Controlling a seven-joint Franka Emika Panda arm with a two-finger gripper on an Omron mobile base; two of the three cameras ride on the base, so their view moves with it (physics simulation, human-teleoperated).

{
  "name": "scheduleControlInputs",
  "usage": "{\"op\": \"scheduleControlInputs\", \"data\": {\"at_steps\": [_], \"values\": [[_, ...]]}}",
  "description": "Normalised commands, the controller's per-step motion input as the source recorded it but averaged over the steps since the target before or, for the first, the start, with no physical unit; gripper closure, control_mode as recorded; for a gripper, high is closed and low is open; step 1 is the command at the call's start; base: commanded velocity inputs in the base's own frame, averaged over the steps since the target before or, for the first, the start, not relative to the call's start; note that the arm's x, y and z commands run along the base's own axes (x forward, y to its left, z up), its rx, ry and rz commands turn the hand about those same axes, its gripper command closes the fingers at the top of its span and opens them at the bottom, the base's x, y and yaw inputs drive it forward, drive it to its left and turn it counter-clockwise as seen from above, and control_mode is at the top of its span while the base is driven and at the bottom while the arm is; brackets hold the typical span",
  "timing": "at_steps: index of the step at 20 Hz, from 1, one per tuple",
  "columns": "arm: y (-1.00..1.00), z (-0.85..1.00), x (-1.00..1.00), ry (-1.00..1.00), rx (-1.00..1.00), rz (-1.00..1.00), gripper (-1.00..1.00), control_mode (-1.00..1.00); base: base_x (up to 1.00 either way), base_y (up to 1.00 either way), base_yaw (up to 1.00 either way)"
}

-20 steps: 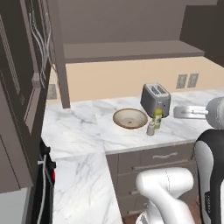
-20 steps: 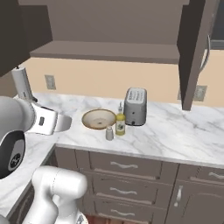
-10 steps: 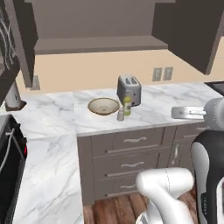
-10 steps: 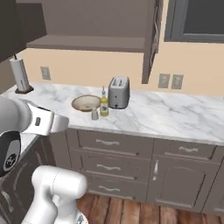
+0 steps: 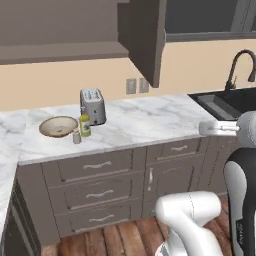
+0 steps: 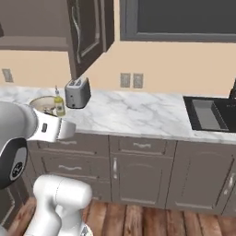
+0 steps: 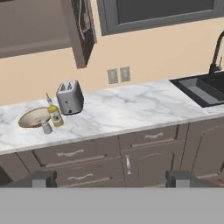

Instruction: Retrieve the bottle and the shaker from the cabinet and place them next to the mixing bowl on the counter. Then add garlic from the fridge to the mixing bowl.

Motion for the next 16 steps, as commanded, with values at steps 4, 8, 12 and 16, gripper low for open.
{"op": "scheduleControlInputs", "data": {"at_steps": [4,8,12,16], "values": [[0.00,0.00,0.00,0.00,0.00,0.00,-1.00,1.00,0.34,-0.44,-0.71],[0.00,0.00,0.00,0.00,0.00,0.00,-1.00,1.00,0.52,-0.53,-0.66],[0.00,0.00,0.00,0.00,0.00,0.00,-1.00,1.00,0.71,-0.17,-0.60],[0.00,0.00,0.00,0.00,0.00,0.00,-1.00,1.00,0.61,0.00,-0.73]]}}
